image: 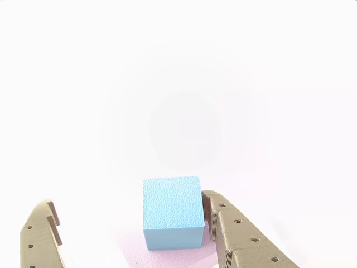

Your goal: Tower of hanoi

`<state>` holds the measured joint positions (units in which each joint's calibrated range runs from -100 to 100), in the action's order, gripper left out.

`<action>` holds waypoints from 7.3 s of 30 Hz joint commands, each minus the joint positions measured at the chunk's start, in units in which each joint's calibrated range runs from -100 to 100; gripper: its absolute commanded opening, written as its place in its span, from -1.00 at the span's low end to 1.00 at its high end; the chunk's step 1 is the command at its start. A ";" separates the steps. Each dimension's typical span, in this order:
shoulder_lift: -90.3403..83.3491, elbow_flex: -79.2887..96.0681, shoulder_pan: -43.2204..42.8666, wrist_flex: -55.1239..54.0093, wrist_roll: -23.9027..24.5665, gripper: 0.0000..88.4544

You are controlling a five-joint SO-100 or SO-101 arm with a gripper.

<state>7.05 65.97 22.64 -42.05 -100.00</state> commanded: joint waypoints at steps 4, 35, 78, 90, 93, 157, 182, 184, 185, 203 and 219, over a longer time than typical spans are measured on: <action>-0.31 -2.06 -0.87 -1.91 0.00 -0.67; -1.20 -2.06 -1.45 -1.43 0.00 -0.89; -61.27 -50.52 -14.01 127.64 0.00 -0.89; -59.25 -33.52 -19.09 109.99 0.00 -0.89; -59.09 -26.06 -19.47 100.60 0.00 -0.89; -31.64 13.48 -20.72 19.54 0.00 -0.87; -36.24 12.21 -19.57 24.16 0.00 -0.42; -39.95 10.67 -19.09 29.91 0.00 -0.38; -41.89 9.67 -18.80 33.31 0.00 -0.35; -55.54 -38.24 -13.91 103.75 0.00 -0.80; -51.42 -64.97 -2.79 132.10 0.00 -0.90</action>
<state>-45.80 6.27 16.33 86.76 -99.41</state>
